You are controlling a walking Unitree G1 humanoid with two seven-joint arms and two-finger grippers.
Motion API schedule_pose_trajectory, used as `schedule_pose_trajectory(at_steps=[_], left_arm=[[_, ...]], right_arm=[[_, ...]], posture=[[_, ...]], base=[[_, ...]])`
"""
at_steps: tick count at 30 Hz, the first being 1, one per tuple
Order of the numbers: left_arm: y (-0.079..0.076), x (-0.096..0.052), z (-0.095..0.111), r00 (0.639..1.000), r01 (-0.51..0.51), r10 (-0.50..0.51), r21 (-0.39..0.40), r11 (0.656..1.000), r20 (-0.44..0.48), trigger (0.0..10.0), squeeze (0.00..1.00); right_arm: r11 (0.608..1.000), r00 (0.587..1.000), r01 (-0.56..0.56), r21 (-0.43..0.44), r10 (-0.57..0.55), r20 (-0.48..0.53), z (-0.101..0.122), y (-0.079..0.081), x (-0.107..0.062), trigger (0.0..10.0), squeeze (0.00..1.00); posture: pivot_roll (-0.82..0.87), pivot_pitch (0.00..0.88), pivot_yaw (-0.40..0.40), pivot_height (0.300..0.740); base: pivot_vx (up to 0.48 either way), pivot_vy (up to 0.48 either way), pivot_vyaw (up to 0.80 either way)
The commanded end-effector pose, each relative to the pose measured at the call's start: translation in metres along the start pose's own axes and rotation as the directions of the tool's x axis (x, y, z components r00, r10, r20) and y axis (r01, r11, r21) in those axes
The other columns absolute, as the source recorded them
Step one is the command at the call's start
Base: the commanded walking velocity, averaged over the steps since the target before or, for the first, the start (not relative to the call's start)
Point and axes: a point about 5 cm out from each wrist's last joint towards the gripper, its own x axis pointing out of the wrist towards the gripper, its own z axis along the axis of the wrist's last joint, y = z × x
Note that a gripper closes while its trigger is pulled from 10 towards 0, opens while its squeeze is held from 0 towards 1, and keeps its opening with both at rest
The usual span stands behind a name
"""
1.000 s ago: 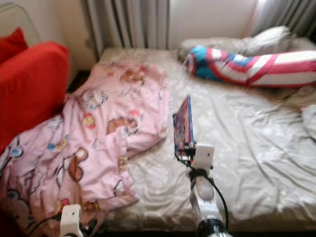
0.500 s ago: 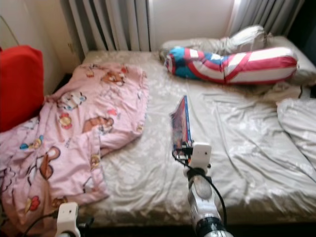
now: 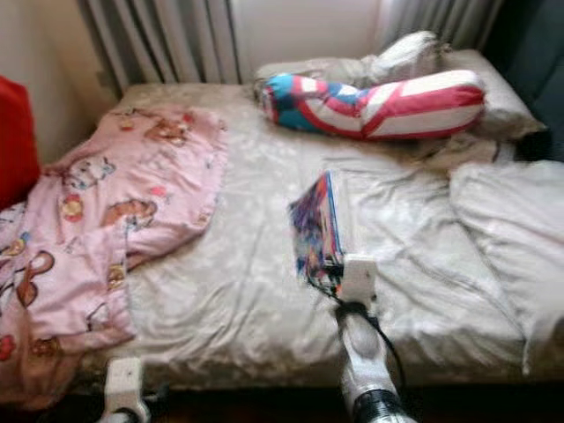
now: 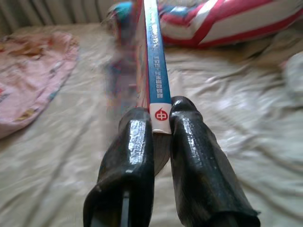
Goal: Clean up the room
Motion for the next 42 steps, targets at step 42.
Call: schedule_pose_trajectory(at_steps=[42], left_arm=[[0.0109, -0.0016, 0.0011, 1.0, -0.024, 0.025, -0.029, 0.999, 0.015, 10.0, 0.0]], right_arm=[[1.0, 0.999, -0.013, -0.001, 0.013, 0.049, 0.0102, 0.0081, 0.005, 10.0, 0.0]], posture=[[0.12, 0.069, -0.016, 0.738]], base=[[0.0, -0.179, 0.0]])
